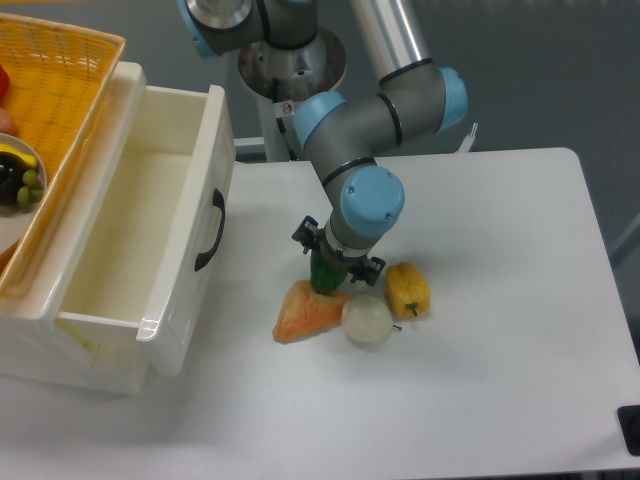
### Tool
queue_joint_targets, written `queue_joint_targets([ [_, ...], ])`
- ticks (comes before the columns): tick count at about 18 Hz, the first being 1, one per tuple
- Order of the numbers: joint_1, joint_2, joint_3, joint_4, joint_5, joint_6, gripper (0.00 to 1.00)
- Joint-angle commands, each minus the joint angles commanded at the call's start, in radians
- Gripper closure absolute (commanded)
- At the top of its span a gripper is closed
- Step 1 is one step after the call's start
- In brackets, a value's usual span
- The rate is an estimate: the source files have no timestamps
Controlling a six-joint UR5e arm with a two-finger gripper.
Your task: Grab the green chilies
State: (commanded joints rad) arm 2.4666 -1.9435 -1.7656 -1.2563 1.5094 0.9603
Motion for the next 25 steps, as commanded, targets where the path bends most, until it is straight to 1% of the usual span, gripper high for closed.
queue_joint_targets([
  [11,-0.003,-0.018,0.005,0.003,0.003,-0.002,0.01],
  [13,-0.003,-0.018,0.006,0.002,0.003,-0.002,0.13],
  [15,-0.005,-0.018,0.008,0.002,0.003,-0.006,0.30],
  [18,-0.005,-0.017,0.011,0.000,0.005,-0.005,0.45],
  [19,-0.005,-0.015,0.012,-0.002,0.005,-0.005,0.54],
  [20,-0.005,-0.015,0.014,-0.003,0.005,-0.006,0.57],
  [21,-0.005,-0.014,0.015,-0.003,0.005,-0.006,0.64],
  [25,-0.005,-0.011,0.018,-0.006,0.006,-0.006,0.68],
])
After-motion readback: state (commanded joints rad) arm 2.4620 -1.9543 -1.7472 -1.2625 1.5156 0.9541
